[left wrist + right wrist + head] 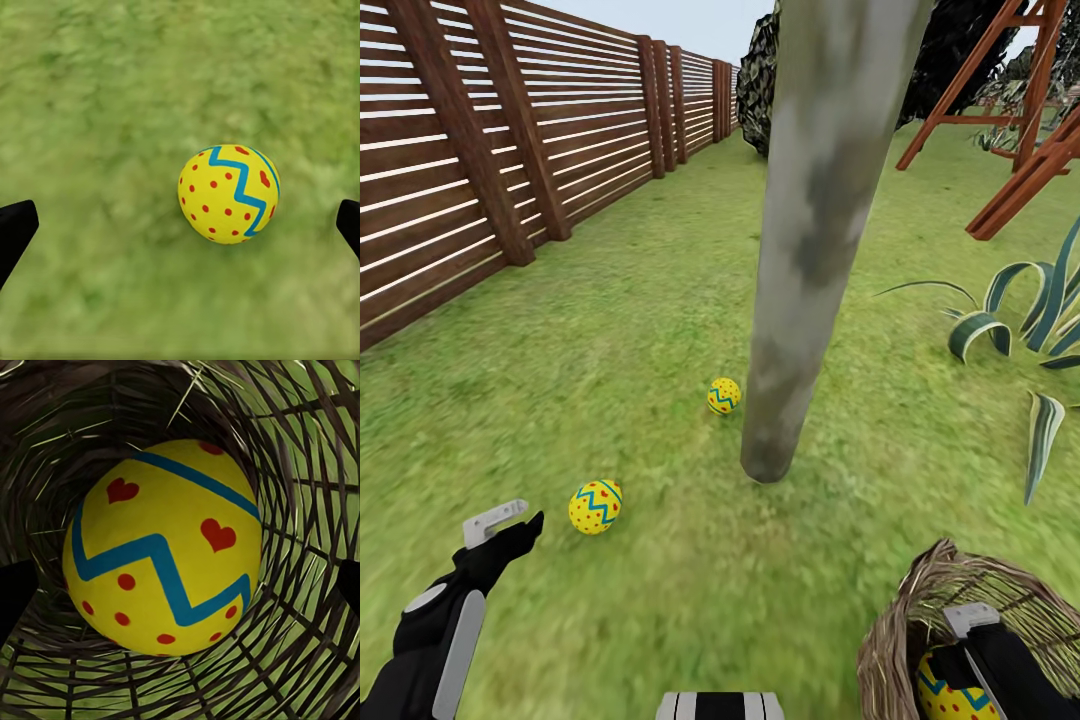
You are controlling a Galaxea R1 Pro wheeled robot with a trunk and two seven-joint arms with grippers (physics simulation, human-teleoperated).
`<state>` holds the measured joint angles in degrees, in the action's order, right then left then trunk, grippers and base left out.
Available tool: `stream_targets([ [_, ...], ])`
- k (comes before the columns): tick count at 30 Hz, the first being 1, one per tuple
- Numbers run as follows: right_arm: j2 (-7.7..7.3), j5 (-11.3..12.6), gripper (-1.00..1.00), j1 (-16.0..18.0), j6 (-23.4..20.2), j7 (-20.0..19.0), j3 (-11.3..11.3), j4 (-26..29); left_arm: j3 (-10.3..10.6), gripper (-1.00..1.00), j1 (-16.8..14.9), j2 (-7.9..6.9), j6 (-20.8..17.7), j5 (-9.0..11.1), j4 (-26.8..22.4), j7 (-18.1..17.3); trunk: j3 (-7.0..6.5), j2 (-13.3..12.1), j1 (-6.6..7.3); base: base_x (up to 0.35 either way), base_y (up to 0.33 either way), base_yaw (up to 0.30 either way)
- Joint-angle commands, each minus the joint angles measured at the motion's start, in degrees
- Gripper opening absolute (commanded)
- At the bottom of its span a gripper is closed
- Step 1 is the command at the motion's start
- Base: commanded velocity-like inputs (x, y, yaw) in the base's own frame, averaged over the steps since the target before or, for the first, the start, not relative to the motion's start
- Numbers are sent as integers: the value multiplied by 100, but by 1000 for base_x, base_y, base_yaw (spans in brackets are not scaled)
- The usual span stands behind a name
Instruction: Take the three Easter eggs out of the wicker basket on the lawn in the garden, then place them on the lawn next to a single tree (choose any tree) so that all three eggs are next to the same tree and none are left in the basket.
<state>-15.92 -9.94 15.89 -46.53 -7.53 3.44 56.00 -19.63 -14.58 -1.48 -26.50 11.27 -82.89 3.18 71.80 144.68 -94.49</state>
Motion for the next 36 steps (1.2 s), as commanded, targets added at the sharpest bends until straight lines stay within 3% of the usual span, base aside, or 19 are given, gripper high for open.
stream_targets([
  [1, 1, -61, 100, 2, -23, -55, 8, 8, -2, 100, -2, -1, -30, 60, -13, 33, 5, 2, 1, 0, 0, 0],
  [23, 10, -61, 100, 2, -23, -55, -1, 8, -23, 100, -2, -1, -30, 60, -60, 33, 34, 2, 1, 0, 0, 0],
  [36, 12, -61, 100, 2, -23, -55, -9, 8, -24, 100, -2, -1, -30, 62, -128, 31, 322, 19, -32, 0, 0, 0],
])
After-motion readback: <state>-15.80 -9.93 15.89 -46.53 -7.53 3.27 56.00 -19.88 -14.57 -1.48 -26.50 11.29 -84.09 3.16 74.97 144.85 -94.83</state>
